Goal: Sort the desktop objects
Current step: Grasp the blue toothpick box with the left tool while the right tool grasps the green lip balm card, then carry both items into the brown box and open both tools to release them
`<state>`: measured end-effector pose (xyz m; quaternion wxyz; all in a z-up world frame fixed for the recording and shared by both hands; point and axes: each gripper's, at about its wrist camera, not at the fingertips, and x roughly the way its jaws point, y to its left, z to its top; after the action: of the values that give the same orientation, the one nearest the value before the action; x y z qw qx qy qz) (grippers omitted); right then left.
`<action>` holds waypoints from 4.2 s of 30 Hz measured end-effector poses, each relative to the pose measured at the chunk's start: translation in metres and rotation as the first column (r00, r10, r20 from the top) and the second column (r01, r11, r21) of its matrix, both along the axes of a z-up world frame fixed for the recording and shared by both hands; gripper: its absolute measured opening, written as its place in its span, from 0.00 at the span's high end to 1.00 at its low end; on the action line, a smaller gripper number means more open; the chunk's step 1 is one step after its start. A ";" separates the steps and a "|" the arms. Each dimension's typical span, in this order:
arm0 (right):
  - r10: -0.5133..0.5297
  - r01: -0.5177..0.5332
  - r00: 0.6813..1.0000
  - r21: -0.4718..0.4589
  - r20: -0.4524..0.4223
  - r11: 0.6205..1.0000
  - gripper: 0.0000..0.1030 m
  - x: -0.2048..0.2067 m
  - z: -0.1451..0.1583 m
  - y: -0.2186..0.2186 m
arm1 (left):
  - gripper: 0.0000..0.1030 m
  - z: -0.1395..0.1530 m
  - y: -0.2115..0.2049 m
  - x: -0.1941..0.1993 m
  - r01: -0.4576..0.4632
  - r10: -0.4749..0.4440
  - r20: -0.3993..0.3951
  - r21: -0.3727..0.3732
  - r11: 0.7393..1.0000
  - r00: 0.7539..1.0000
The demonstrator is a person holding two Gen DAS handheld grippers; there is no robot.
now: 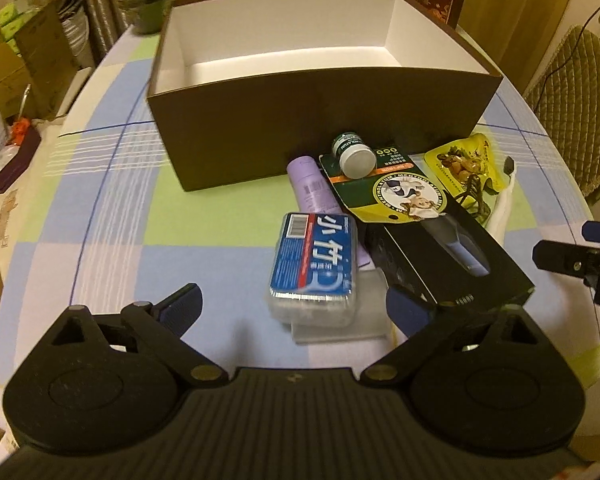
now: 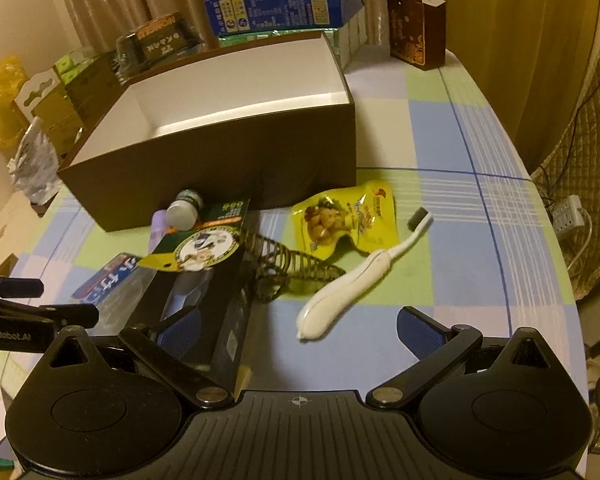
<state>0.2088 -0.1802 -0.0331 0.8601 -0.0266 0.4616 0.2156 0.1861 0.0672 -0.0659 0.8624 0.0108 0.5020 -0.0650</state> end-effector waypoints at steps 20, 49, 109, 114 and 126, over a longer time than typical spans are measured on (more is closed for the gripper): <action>-0.060 0.060 0.998 0.011 -0.014 0.998 0.02 0.025 -0.008 0.006 | 0.31 -0.037 -0.002 0.045 0.053 -0.055 -0.095 -0.025 0.998 0.994; 0.220 -0.222 0.971 0.011 0.090 0.975 0.33 0.053 -0.016 0.126 | 0.48 -0.004 0.110 0.048 -0.211 0.211 0.017 0.029 0.977 0.977; 0.249 -0.282 0.937 0.110 0.247 0.953 0.70 0.178 0.065 0.139 | 0.48 0.076 0.033 0.189 -0.065 0.080 0.236 -0.074 0.995 0.968; 0.292 -0.300 0.942 0.030 0.165 0.953 0.70 0.204 0.030 0.151 | 0.48 0.052 0.027 0.215 -0.087 0.098 0.175 -0.066 0.994 0.980; 0.345 -0.342 0.939 -0.100 0.012 0.934 0.70 0.234 -0.027 0.162 | 0.48 -0.011 0.005 0.251 -0.116 0.115 -0.013 -0.046 0.992 0.993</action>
<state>0.4425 -0.0186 -0.0600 0.8135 -0.1512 0.4472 0.3396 0.4372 0.0717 -0.0769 0.8622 -0.0389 0.5044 -0.0267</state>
